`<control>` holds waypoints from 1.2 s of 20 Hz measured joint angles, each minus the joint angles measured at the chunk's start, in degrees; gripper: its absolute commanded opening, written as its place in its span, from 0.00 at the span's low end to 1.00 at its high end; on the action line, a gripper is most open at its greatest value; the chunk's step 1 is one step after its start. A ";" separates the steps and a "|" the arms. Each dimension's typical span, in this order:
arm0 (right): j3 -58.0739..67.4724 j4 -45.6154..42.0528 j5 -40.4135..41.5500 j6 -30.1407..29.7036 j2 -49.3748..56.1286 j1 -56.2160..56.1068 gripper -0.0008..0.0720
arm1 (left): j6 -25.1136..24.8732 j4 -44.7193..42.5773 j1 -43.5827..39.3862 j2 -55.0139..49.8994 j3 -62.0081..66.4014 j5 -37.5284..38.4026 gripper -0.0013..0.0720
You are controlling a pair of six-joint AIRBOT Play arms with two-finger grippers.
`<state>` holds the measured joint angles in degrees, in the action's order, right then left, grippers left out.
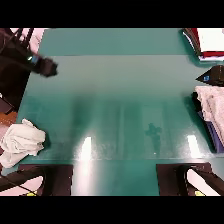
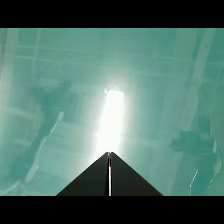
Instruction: Fold the shirts.
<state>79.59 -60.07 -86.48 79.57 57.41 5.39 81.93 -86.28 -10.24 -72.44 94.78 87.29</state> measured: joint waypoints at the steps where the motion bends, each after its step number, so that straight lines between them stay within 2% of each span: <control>1: 0.00 0.02 0.04 -0.31 0.00 0.02 0.04 | 1.88 -4.70 0.20 1.03 -2.16 2.60 1.00; 4: 0.00 0.00 0.13 -1.27 0.00 0.02 0.04 | 6.40 -14.25 0.22 3.41 -12.07 8.09 1.00; 7: 0.00 0.00 0.15 -2.51 0.00 0.00 0.04 | 9.88 -19.10 0.28 4.72 -24.70 9.33 1.00; 14: 0.00 -0.02 0.15 -3.63 0.00 0.02 0.04 | 15.37 -23.47 0.31 5.46 -47.91 4.87 0.97; 16: 0.00 -0.02 0.11 -3.69 0.00 0.00 0.04 | 16.20 -24.06 0.31 5.51 -51.06 3.45 0.29; 17: 0.00 -0.02 0.09 -3.72 0.00 0.00 0.04 | 16.55 -24.26 0.31 5.53 -52.04 2.93 0.13; 18: 0.00 -0.02 0.02 -3.72 0.00 0.00 0.04 | 16.79 -24.50 0.31 5.55 -52.70 2.36 0.05; 21: 0.00 -0.02 -0.07 -3.76 0.00 0.02 0.04 | 16.94 -24.76 0.31 5.53 -52.81 1.16 0.05; 24: 0.00 0.00 -0.09 -3.80 0.00 0.02 0.04 | 15.78 -24.55 -0.17 5.99 -46.18 1.01 0.05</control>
<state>79.59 -60.07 -86.56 75.77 57.41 5.41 97.71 -110.83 -10.41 -66.46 48.60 88.29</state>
